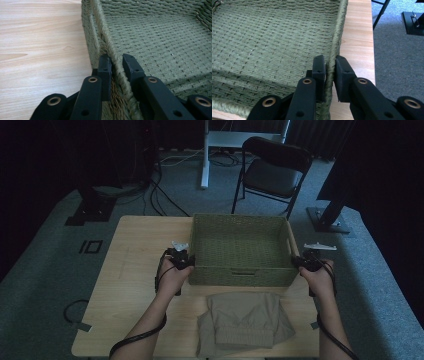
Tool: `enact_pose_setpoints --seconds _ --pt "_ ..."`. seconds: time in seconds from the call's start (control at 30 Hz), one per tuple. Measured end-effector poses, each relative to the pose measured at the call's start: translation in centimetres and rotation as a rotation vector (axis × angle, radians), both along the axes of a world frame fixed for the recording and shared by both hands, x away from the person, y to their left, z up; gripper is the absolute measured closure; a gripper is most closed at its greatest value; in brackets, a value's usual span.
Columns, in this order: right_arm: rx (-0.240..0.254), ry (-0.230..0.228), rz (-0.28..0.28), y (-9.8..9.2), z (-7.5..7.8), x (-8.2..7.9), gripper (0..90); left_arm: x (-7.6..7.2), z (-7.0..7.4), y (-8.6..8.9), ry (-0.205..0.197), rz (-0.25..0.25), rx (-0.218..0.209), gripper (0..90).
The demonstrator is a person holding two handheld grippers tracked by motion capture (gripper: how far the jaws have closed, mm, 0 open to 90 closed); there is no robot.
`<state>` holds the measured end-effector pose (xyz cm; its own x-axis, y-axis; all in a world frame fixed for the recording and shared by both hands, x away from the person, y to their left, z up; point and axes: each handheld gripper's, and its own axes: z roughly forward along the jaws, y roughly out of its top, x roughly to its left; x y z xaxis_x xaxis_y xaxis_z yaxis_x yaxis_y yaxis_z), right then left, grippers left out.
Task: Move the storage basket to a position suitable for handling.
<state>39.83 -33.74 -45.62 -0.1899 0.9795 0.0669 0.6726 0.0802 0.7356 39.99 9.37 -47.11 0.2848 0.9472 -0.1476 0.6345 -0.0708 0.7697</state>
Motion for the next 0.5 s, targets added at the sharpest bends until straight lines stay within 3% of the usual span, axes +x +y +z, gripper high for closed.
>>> enact_pose_setpoints --seconds 0.2,0.5 --pt "0.012 0.003 -0.004 -0.52 0.0 0.06 80.3 -0.38 0.13 -0.26 0.024 -0.009 -0.003 77.5" --pt "0.021 0.01 0.008 -0.9 0.02 -0.54 79.5 -0.19 0.16 -0.01 0.03 -0.049 -0.013 75.5"
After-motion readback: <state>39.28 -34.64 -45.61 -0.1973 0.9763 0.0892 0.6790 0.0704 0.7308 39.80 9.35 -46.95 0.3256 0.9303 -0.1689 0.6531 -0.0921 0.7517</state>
